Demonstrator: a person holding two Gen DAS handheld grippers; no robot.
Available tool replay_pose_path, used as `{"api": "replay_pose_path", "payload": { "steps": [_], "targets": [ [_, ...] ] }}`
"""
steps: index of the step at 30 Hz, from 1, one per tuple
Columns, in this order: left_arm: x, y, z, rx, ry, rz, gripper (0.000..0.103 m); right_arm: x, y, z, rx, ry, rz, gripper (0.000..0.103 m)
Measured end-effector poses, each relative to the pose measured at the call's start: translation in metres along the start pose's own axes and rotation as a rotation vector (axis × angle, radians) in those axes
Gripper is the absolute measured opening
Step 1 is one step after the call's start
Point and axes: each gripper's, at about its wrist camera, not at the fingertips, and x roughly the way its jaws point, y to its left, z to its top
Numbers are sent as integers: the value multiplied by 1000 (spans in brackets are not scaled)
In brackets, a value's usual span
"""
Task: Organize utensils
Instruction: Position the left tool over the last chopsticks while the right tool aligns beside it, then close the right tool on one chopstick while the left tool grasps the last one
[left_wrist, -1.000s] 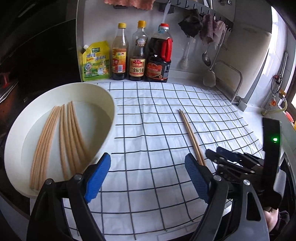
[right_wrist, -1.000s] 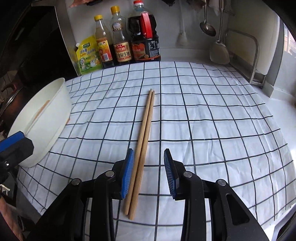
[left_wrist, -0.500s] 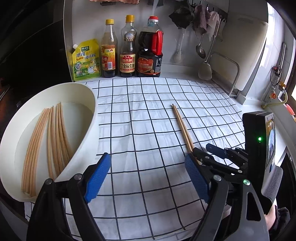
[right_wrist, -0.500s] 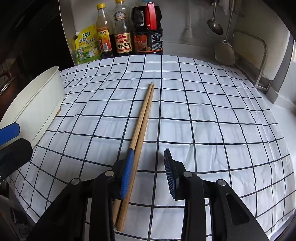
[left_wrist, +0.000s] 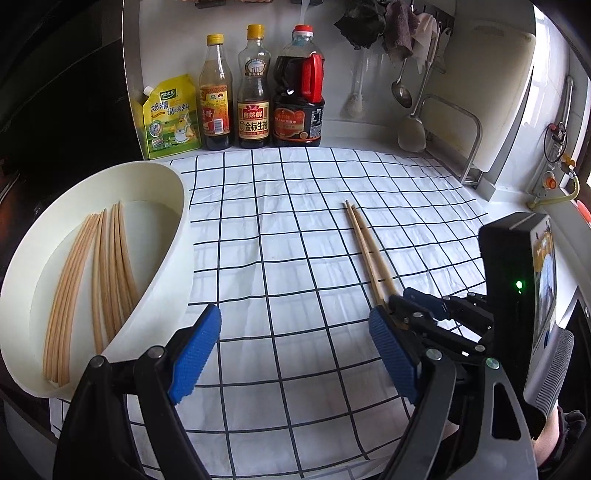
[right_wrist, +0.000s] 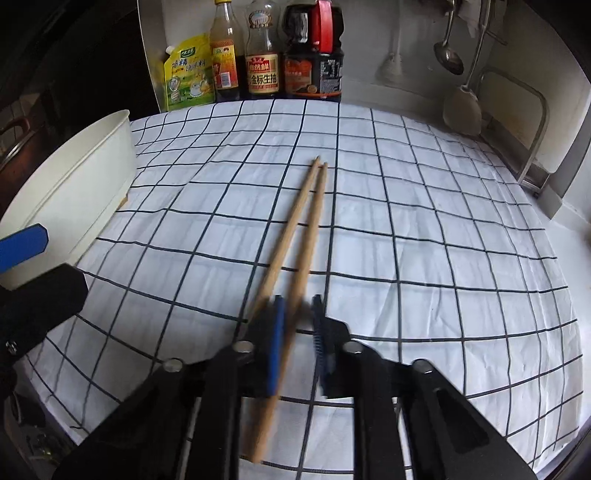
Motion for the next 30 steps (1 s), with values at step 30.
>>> {"api": "replay_pose_path", "payload": {
  "steps": [30],
  "targets": [
    [83, -52, 13, 30, 115, 30, 81, -18, -85, -23, 181, -13, 83, 9]
  ]
}}
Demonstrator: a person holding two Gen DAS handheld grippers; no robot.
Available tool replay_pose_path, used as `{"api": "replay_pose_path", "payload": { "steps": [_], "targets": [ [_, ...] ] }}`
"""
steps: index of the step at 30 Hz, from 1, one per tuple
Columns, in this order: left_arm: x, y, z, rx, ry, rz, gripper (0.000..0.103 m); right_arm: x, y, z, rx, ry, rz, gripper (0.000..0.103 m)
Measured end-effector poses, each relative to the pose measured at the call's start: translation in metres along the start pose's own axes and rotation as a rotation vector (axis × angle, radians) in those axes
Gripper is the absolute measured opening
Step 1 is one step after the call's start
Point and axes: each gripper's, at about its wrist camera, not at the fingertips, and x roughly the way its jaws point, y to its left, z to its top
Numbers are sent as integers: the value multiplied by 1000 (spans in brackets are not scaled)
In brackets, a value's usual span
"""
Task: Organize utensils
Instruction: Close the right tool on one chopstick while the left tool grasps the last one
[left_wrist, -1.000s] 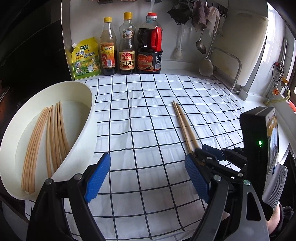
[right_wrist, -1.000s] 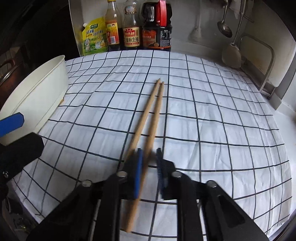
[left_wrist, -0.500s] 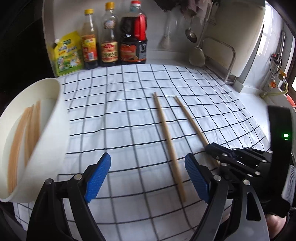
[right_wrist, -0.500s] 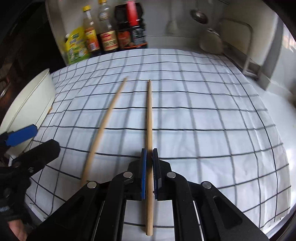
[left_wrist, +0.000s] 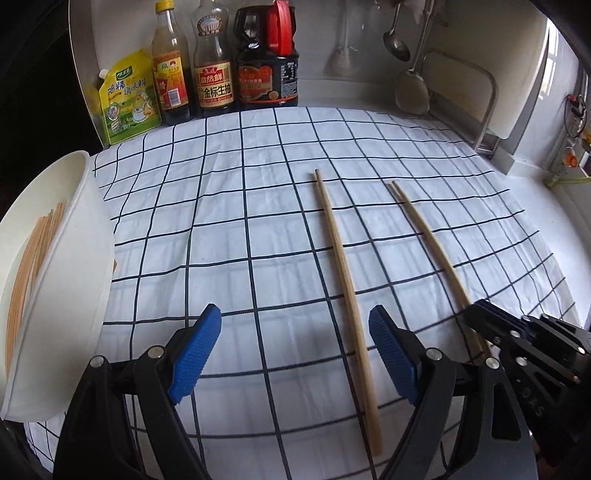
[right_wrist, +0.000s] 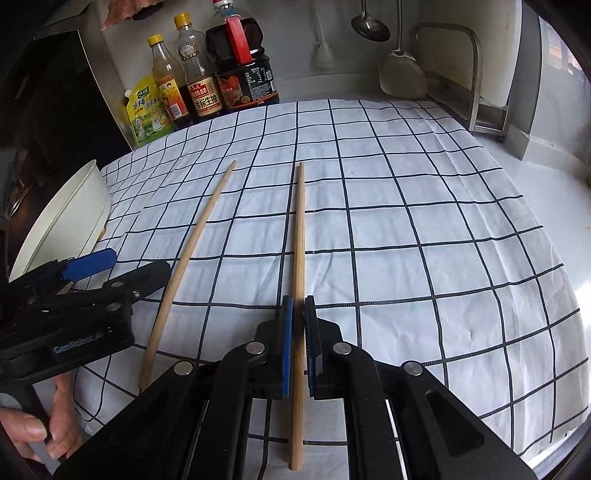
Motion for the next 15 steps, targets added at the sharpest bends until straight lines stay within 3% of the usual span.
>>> {"api": "replay_pose_path", "payload": {
  "steps": [3, 13, 15],
  "targets": [
    [5, 0, 1, -5, 12, 4, 81, 0, 3, 2, -21, -1, -7, 22],
    [18, -8, 2, 17, 47, 34, 82, 8, 13, 6, -87, -5, -75, 22],
    [17, -8, 2, 9, 44, 14, 71, 9, 16, 5, -101, -11, -94, 22]
  ]
}}
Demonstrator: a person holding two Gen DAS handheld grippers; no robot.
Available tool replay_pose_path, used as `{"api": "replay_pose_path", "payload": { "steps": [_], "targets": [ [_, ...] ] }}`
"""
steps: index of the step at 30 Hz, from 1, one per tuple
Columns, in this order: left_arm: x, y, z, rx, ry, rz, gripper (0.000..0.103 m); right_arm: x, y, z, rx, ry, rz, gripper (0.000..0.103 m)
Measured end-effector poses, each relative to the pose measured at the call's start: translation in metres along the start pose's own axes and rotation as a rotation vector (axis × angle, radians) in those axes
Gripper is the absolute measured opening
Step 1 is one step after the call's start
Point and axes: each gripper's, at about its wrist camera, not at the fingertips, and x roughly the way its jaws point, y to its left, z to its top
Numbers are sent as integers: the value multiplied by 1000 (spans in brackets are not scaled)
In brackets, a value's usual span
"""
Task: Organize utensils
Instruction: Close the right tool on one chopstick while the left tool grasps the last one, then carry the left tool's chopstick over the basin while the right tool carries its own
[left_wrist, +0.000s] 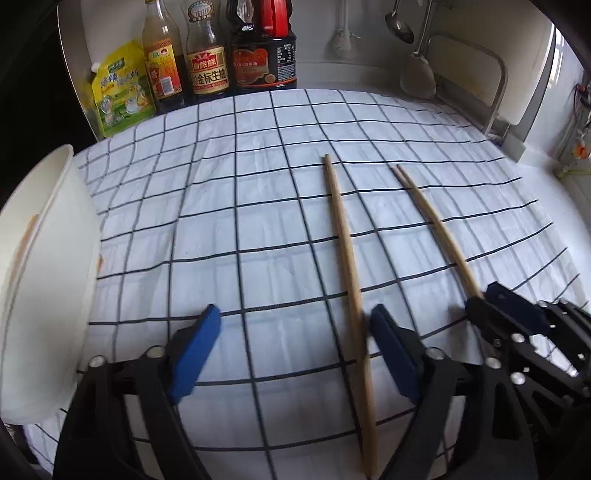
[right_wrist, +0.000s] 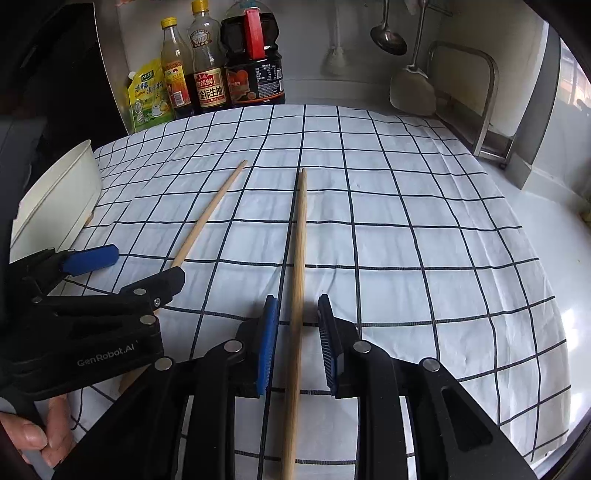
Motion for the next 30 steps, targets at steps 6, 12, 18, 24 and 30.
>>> {"api": "replay_pose_path", "payload": {
  "steps": [6, 12, 18, 24, 30],
  "targets": [
    [-10, -16, -6, 51, -10, -38, 7, 0, 8, -3, -48, -16, -29, 7],
    [-16, -7, -10, 18, 7, -120, 7, -5, -5, -5, 45, -18, 45, 6],
    [-46, 9, -12, -6, -26, -176, 7, -26, 3, -1, 93, -64, 99, 7],
    [-92, 44, -5, -35, -112, -200, 7, -55, 39, 18, 95, -135, 181, 7],
    [-134, 118, 1, -101, -197, -127, 7, -69, 106, 60, 28, -187, 272, 7]
  ]
}}
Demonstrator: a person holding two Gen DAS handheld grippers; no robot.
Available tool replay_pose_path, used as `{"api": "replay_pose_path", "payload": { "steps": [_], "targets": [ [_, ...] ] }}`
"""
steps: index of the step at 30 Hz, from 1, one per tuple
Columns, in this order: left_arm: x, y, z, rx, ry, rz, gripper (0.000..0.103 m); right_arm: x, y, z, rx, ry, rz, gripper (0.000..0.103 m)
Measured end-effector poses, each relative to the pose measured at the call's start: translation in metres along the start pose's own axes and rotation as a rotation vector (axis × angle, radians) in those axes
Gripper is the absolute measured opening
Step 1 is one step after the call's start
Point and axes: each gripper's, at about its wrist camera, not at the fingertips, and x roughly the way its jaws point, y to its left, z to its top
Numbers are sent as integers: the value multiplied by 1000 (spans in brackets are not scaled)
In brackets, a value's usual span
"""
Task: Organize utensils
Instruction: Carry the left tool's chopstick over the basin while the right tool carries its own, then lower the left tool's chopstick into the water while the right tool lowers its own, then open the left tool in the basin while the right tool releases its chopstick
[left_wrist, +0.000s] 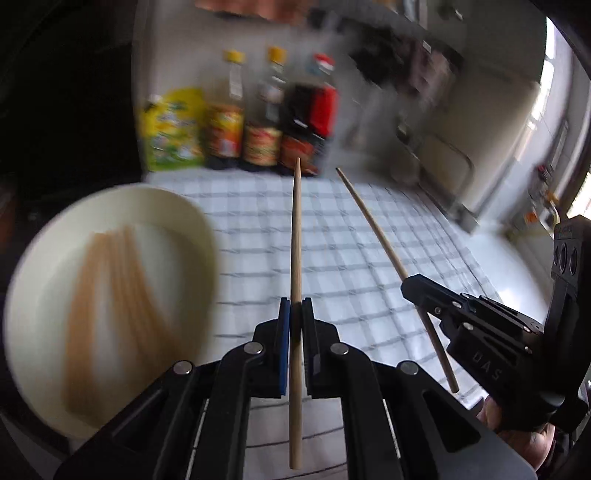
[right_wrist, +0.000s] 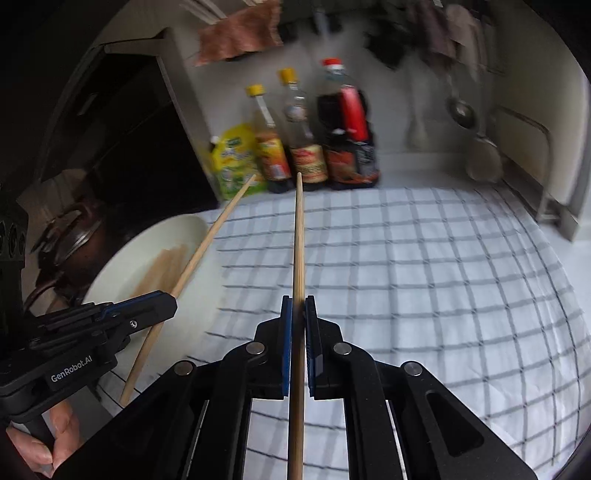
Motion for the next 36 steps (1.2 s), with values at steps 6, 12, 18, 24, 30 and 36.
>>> {"api": "replay_pose_path", "payload": {
  "steps": [6, 12, 18, 24, 30, 36],
  "targets": [
    [-21, 87, 8, -74, -34, 148, 7, 50, 85, 25, -91, 37, 103, 7],
    [-8, 153, -2, -154, 10, 218, 7, 109, 151, 26, -168, 126, 136, 6],
    [4, 177, -7, -181, 34, 226, 7, 139, 175, 17, -186, 190, 119, 7],
    [8, 187, -14, -199, 46, 244, 14, 149, 176, 12, -179, 205, 89, 8],
    [-6, 189, -19, -206, -9, 270, 70, 125, 167, 11, -164, 140, 58, 22],
    [-23, 187, -25, -216, -44, 287, 78, 103, 168, 2, -164, 103, 37, 31]
  ]
}}
